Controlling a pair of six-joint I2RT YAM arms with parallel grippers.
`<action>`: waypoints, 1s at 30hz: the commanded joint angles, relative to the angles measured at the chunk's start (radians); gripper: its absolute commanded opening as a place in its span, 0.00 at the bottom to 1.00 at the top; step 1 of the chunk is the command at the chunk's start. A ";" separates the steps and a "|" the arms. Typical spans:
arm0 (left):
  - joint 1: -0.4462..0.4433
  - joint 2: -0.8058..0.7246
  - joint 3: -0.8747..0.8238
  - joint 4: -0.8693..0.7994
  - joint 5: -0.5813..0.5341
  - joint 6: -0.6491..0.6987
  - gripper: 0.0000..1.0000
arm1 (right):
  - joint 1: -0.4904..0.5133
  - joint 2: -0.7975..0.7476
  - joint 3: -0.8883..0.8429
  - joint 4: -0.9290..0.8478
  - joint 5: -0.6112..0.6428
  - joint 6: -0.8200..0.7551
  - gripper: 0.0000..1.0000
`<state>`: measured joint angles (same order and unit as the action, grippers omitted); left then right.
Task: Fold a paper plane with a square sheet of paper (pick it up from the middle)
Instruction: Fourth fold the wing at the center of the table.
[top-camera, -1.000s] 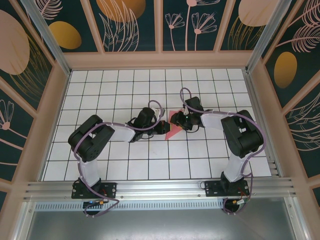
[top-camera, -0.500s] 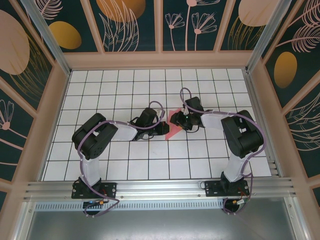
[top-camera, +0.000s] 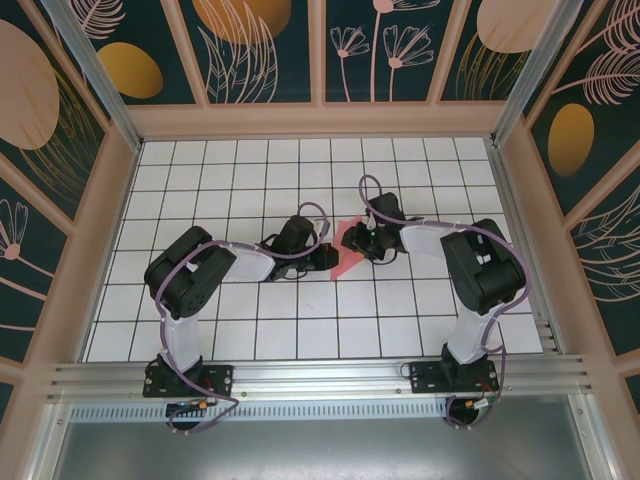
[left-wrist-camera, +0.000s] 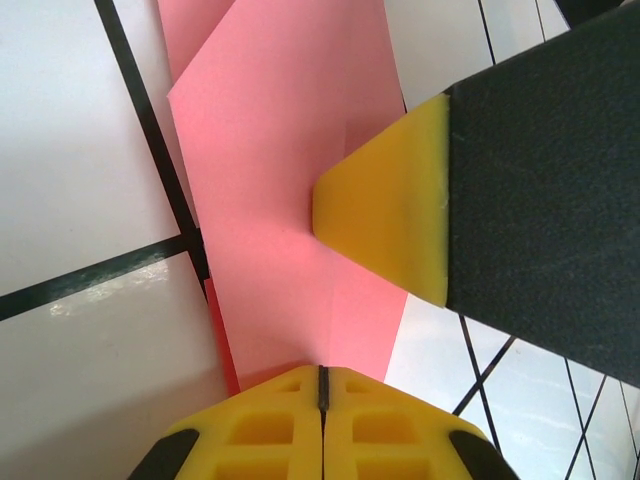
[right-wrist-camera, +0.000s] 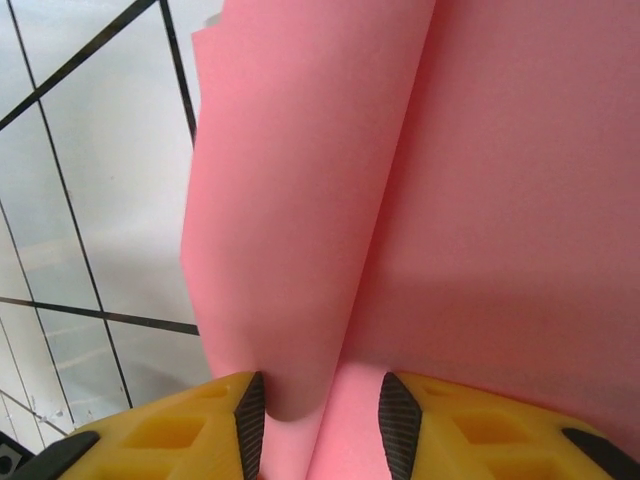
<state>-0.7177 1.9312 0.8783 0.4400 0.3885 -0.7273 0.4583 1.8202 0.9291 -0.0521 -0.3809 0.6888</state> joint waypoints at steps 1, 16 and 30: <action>0.011 -0.023 0.011 -0.019 0.005 0.020 0.11 | 0.007 0.131 -0.048 -0.165 0.180 -0.002 0.40; 0.029 -0.060 -0.018 0.084 -0.019 -0.050 0.13 | 0.006 0.141 -0.058 -0.155 0.172 0.017 0.38; 0.028 0.011 0.005 0.106 0.107 -0.058 0.14 | 0.007 0.147 -0.066 -0.157 0.169 0.048 0.34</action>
<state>-0.6918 1.9263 0.8669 0.5167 0.4511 -0.7731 0.4599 1.8336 0.9401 -0.0757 -0.3626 0.7231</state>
